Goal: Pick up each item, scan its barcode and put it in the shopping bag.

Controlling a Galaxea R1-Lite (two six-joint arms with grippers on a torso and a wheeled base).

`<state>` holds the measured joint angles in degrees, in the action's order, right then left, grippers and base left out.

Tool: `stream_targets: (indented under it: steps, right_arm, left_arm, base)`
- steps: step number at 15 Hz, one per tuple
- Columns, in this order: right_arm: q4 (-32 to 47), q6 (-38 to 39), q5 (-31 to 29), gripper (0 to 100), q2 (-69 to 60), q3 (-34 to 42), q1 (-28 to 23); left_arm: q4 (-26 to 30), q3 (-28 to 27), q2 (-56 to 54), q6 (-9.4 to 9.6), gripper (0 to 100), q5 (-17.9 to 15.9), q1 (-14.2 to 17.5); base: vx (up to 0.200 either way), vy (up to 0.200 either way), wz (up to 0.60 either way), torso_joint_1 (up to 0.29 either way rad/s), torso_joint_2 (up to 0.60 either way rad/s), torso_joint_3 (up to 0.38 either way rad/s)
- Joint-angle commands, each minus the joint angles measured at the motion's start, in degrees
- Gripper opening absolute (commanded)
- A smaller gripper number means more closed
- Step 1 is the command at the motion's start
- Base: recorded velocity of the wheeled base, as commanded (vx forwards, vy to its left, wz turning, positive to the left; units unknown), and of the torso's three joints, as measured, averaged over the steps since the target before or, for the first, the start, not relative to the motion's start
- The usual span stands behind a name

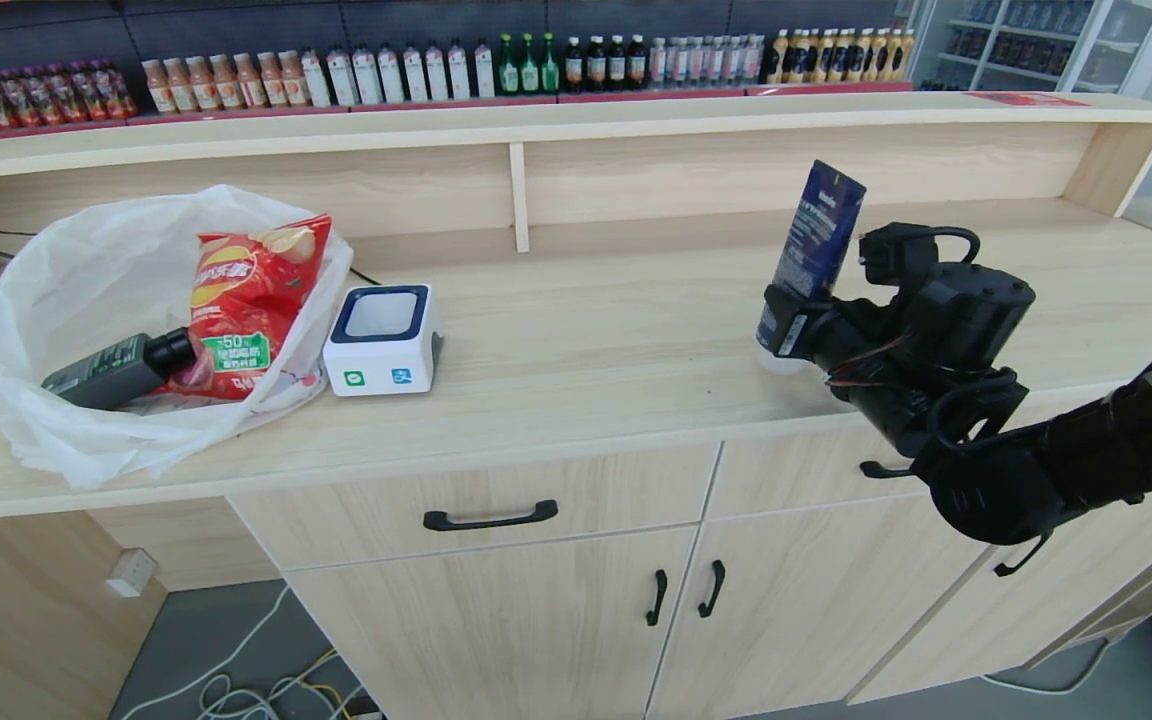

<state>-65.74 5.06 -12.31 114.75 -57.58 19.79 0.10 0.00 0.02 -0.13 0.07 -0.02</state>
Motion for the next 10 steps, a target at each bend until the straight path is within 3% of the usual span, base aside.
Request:
stream_targets:
  steps: [1, 10]
  right_arm:
    - [0.00, 0.04, 0.01, 0, 0.12, -0.08, 0.08]
    - [0.53, -0.23, 0.10, 0, -1.99, -0.43, 0.78]
  left_arm:
    - [-0.01, 0.00, -0.02, -0.04, 100, 0.01, 0.02]
    - [-0.01, 0.00, -0.02, -0.04, 100, 0.01, 0.02]
  base:
    - [0.000, 0.000, 0.00, 0.000, 0.00, 0.000]
    - [0.000, 0.000, 0.00, 0.000, 0.00, 0.000]
